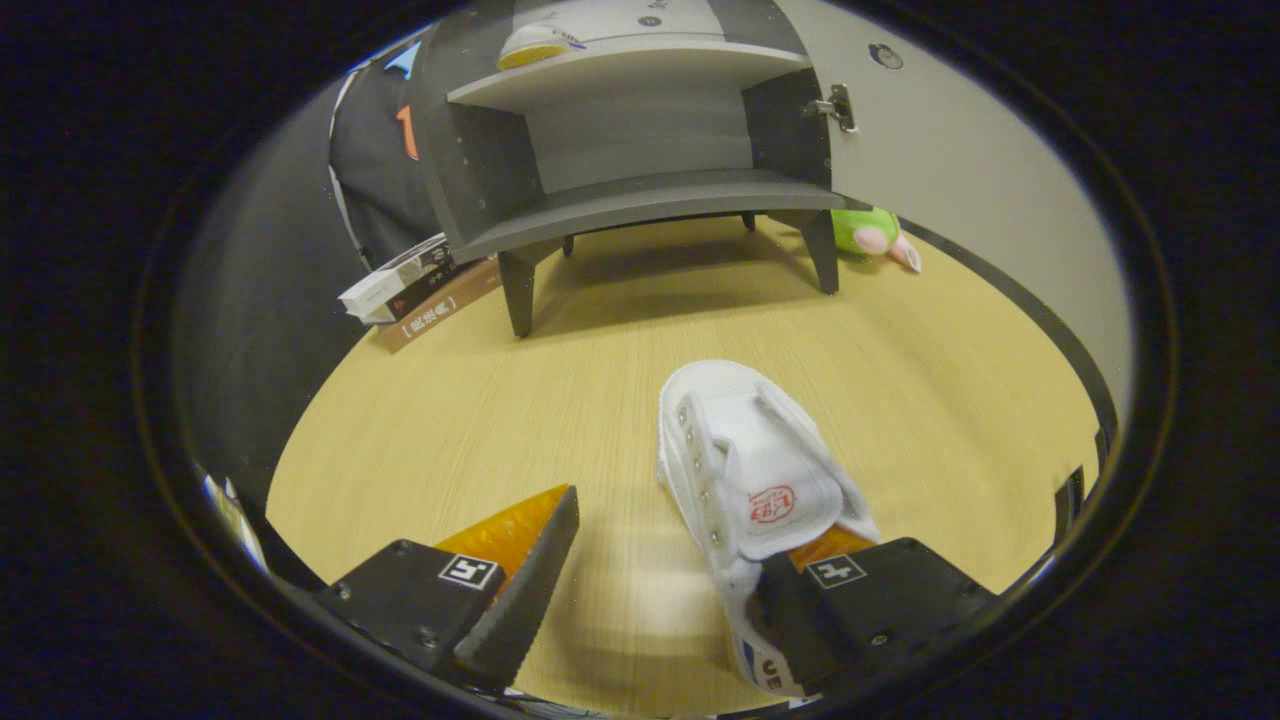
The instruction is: Open the shoe cabinet door, grab the shoes and put them into the shoe cabinet, then close the shoe cabinet door.
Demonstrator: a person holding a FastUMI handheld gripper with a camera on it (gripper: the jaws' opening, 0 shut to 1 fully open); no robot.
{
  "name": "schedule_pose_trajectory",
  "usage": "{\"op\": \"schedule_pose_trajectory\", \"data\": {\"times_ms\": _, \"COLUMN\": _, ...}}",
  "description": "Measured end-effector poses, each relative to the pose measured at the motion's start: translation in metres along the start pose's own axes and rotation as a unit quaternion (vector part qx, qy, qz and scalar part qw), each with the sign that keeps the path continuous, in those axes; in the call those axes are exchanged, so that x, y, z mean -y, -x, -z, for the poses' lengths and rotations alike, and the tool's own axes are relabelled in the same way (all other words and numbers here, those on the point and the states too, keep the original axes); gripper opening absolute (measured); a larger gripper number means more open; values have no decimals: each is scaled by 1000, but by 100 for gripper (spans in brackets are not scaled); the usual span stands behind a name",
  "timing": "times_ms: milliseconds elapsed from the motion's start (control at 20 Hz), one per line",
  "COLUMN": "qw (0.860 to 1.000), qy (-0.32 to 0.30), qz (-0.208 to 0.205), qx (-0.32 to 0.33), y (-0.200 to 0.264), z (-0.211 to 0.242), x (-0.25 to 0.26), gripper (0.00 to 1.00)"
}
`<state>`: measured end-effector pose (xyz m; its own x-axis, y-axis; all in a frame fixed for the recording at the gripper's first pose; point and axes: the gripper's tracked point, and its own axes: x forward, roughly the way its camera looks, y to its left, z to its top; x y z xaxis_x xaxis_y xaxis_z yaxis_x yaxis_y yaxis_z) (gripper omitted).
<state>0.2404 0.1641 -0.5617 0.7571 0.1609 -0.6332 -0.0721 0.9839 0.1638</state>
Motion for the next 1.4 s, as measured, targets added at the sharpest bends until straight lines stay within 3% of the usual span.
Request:
{"op": "schedule_pose_trajectory", "data": {"times_ms": 100, "qw": 1000, "qy": -1, "qz": -1, "qx": -3, "y": -1, "z": -1, "x": 5, "gripper": 87}}
{"op": "schedule_pose_trajectory", "data": {"times_ms": 300, "qw": 1000, "qy": -26, "qz": 4, "qx": 5, "y": -5, "z": -5, "x": 19, "gripper": 45}}
{"op": "schedule_pose_trajectory", "data": {"times_ms": 350, "qw": 999, "qy": -41, "qz": -6, "qx": 7, "y": -8, "z": -5, "x": 17, "gripper": 27}}
{"op": "schedule_pose_trajectory", "data": {"times_ms": 450, "qw": 999, "qy": -48, "qz": -15, "qx": 4, "y": -5, "z": -5, "x": 14, "gripper": 18}}
{"op": "schedule_pose_trajectory", "data": {"times_ms": 650, "qw": 1000, "qy": -2, "qz": -12, "qx": 10, "y": 0, "z": -16, "x": 10, "gripper": 9}}
{"op": "schedule_pose_trajectory", "data": {"times_ms": 900, "qw": 999, "qy": 29, "qz": -13, "qx": 38, "y": 28, "z": -46, "x": 7, "gripper": 8}}
{"op": "schedule_pose_trajectory", "data": {"times_ms": 1400, "qw": 988, "qy": 48, "qz": 6, "qx": 149, "y": 125, "z": -185, "x": -12, "gripper": 8}}
